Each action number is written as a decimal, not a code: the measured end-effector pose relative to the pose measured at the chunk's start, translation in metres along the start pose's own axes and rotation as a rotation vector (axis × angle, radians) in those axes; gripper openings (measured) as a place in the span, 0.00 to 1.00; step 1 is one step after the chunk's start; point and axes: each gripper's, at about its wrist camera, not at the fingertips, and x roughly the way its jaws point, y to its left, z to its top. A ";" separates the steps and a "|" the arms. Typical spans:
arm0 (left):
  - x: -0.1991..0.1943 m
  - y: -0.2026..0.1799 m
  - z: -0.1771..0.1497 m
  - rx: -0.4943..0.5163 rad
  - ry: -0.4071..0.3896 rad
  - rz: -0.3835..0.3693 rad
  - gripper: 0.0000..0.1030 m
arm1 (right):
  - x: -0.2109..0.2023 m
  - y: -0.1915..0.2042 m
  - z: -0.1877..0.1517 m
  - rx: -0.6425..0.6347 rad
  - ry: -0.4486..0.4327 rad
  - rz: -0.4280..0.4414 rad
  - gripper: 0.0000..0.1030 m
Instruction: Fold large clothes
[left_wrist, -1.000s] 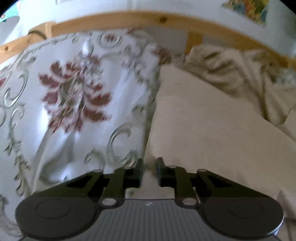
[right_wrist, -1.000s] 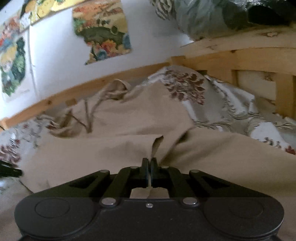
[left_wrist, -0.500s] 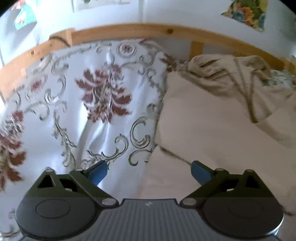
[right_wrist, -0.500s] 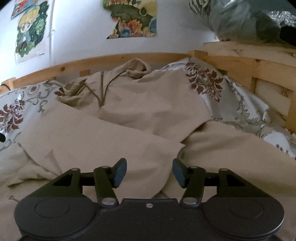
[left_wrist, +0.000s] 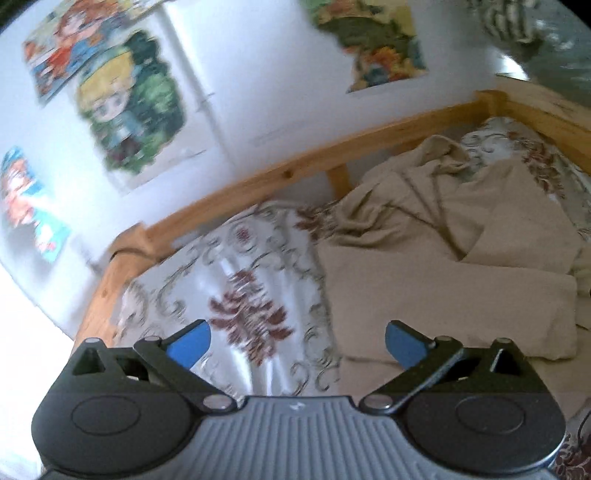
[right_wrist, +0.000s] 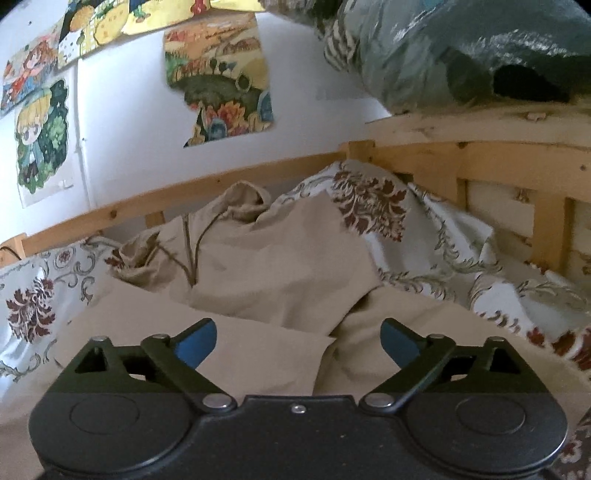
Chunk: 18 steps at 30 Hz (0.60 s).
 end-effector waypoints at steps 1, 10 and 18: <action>0.010 -0.005 0.003 0.009 -0.003 -0.013 0.99 | -0.002 -0.001 0.001 0.003 -0.006 -0.007 0.97; 0.158 -0.013 0.014 -0.104 0.000 -0.104 0.99 | 0.010 -0.004 -0.008 -0.072 -0.032 -0.127 0.99; 0.245 -0.002 0.023 -0.262 -0.292 -0.084 0.99 | 0.044 -0.009 0.000 -0.023 -0.143 -0.252 0.93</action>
